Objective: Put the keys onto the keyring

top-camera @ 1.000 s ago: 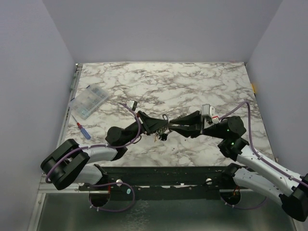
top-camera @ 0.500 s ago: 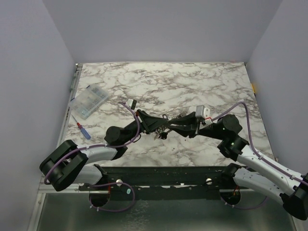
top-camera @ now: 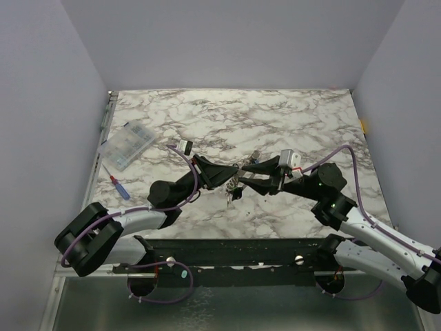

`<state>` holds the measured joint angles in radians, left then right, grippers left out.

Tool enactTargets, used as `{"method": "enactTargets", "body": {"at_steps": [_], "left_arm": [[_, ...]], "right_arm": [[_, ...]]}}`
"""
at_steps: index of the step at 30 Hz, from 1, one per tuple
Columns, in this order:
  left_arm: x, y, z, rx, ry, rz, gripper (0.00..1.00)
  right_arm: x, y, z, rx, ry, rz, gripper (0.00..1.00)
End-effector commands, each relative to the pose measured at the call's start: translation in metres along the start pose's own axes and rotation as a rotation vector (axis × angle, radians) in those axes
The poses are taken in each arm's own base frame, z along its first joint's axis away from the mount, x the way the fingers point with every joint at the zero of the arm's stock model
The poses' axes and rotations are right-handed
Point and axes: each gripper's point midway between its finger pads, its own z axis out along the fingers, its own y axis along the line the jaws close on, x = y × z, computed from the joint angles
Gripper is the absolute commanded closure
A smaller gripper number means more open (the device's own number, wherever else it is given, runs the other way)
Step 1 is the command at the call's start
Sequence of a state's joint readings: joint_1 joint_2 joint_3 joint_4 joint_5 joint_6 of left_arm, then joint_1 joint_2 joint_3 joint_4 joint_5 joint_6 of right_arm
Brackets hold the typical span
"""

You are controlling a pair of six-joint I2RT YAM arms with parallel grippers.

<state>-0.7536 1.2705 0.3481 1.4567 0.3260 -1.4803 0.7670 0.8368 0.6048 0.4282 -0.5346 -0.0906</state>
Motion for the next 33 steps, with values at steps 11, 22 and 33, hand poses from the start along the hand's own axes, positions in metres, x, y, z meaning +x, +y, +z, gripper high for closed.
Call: {"method": "enactTargets", "body": {"at_steps": [11,22,33], "left_arm": [[0.008,-0.086,-0.012,0.35,0.037,0.131,1.0],[0.007,-0.089,-0.01,0.359,0.032,0.127,1.0],[0.008,-0.096,-0.008,0.379,0.049,0.113,1.0]], "right_arm": [[-0.019,-0.028,0.007,0.141,-0.044,-0.03,0.69],[-0.004,-0.019,0.021,0.105,0.007,-0.053,0.74],[0.015,-0.015,0.035,0.086,0.061,-0.069,0.89]]}}
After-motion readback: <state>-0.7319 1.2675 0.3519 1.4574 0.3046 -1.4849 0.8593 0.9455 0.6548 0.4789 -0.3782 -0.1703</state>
